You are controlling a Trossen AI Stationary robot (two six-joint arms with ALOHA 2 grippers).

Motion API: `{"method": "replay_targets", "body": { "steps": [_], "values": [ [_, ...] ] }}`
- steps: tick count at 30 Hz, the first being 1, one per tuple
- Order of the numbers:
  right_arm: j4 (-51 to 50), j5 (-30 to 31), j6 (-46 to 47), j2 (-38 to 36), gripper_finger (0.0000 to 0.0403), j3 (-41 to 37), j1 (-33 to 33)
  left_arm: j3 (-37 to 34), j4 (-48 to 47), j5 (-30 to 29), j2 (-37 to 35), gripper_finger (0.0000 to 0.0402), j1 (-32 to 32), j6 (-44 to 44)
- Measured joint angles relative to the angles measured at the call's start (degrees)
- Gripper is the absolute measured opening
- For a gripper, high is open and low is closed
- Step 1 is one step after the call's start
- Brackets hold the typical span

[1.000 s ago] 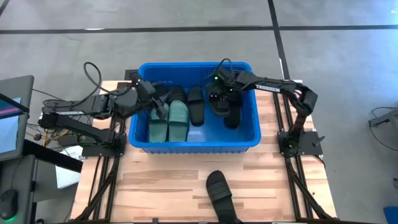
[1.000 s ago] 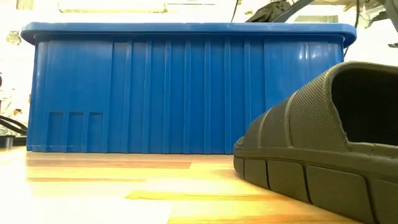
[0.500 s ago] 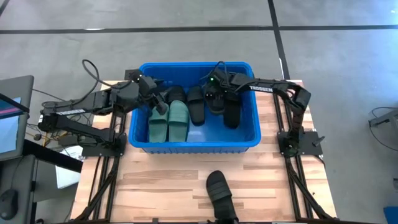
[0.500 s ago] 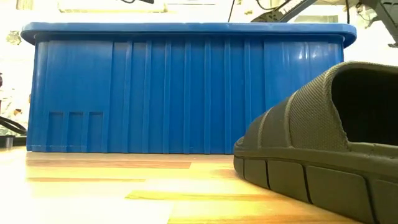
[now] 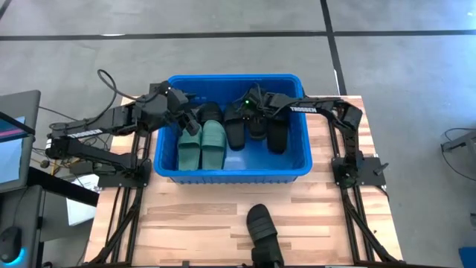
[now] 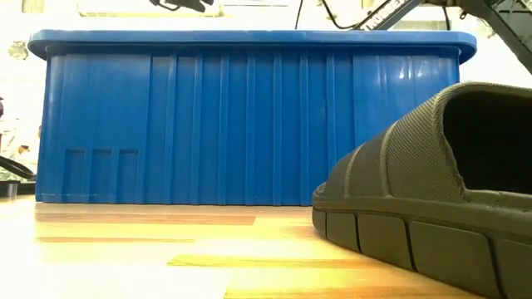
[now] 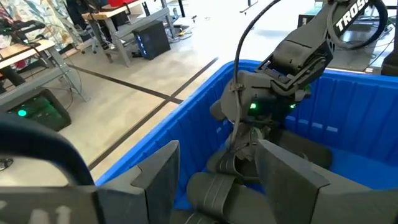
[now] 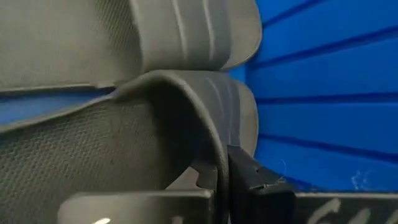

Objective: Pick and place slides into bin
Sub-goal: Put the black slide into the blue bin, then adjust the black slide in the blue bin

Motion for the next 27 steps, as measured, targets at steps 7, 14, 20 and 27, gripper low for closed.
{"method": "replay_targets", "body": {
  "steps": [7,14,20,27],
  "values": [
    [-0.21,-1.49,1.54,0.87,0.0067,0.16,0.23,0.00,-0.40,1.00,-0.02,0.0199,0.63,0.04],
    [-5.87,-7.00,3.06,0.85,0.0163,4.18,0.28,0.00,-0.96,1.01,-0.02,0.0199,0.69,0.16],
    [-10.79,-6.74,1.08,0.74,0.0245,8.12,0.24,0.00,-1.22,1.01,-0.02,0.0199,0.66,0.14],
    [-23.15,-6.71,-1.80,0.50,0.0270,15.36,-0.82,0.00,-1.83,1.01,-0.04,0.0199,0.64,-0.25]
  ]
}}
